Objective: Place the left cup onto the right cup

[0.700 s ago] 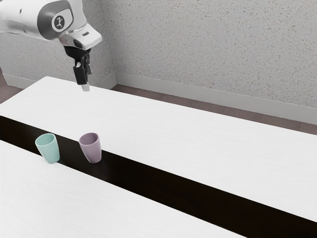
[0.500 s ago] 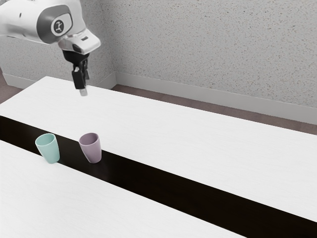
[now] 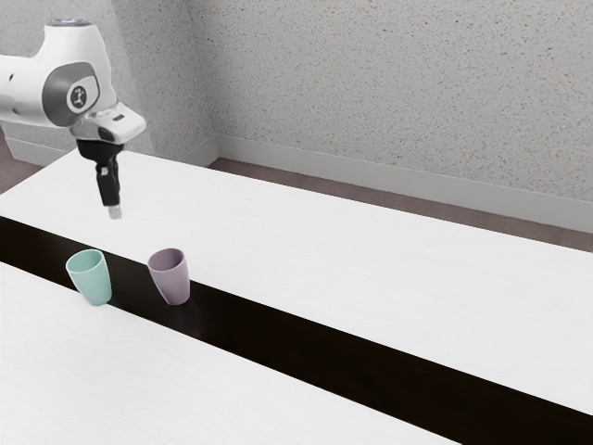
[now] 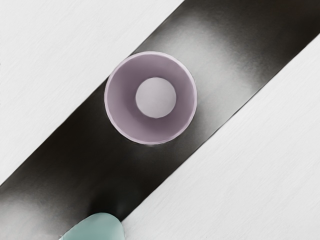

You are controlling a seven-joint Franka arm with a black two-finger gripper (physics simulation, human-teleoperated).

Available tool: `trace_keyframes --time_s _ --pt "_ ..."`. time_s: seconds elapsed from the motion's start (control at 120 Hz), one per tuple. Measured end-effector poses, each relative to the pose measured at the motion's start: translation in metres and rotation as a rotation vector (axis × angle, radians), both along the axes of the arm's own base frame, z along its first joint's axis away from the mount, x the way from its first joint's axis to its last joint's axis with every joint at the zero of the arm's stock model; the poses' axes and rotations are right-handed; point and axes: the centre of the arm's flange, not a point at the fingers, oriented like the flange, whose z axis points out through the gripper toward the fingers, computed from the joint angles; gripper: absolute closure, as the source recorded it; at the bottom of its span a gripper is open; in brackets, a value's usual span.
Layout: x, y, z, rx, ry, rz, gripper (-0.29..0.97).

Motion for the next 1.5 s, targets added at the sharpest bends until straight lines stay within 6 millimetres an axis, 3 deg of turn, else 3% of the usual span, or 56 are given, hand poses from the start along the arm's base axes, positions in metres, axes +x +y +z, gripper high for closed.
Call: trace_keyframes --time_s 0.133,0.358,0.492,1.025,1.5 --pt "-0.009 0.027 -0.017 -0.001 0.018 0.046 0.00" --pt "-0.005 0.033 -0.050 0.003 0.043 0.042 0.00" --pt "-0.005 0.048 -0.064 0.005 0.047 0.053 0.00" --pt "-0.013 0.098 -0.105 0.022 0.075 0.045 0.00" --pt "-0.004 0.114 -0.131 0.040 0.075 -0.036 0.00"
